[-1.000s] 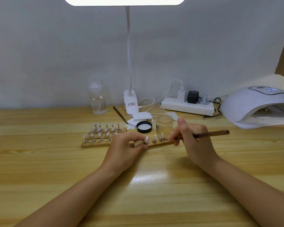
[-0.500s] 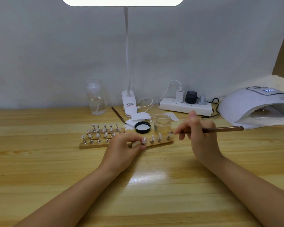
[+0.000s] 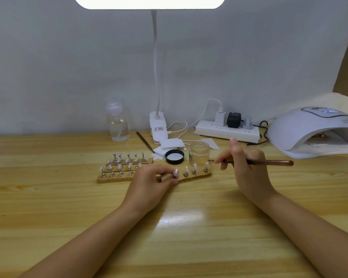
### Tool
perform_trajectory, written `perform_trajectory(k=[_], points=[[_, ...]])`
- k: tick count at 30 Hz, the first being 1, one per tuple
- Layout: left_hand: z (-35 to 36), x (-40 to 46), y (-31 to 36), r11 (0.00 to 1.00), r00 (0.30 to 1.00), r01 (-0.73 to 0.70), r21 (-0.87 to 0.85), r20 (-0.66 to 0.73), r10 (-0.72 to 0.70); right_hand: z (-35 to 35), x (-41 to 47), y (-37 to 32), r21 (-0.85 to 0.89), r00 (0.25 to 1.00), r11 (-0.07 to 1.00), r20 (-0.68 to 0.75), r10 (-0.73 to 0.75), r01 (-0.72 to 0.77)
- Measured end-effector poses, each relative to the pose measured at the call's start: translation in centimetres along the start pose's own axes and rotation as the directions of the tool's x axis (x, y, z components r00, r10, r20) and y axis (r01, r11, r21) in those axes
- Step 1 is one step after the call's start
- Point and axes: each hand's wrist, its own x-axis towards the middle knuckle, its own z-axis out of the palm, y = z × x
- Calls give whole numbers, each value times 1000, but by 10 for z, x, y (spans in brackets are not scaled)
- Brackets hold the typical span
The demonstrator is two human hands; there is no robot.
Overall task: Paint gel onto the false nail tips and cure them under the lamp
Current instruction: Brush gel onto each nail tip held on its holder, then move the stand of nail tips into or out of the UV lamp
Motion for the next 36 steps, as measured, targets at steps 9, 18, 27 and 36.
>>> perform_trajectory(k=[9,18,27,36], points=[[1,1,0,1000,1000,-20,22,-15,20,-3,3,-4,12,998,1000,-66,10,-9],[2,1,1,999,999,-42,-10,-31,42,-21,9,16,-700,935,694,336,112,169],[1,1,2,998,996,-65,1,-66,64,-20,12,16,-762,877,557,466,115,332],[2,-1,11,985,978,-174,24,-114,175,-41,34,-1,-459,821,871,420,386,-175]])
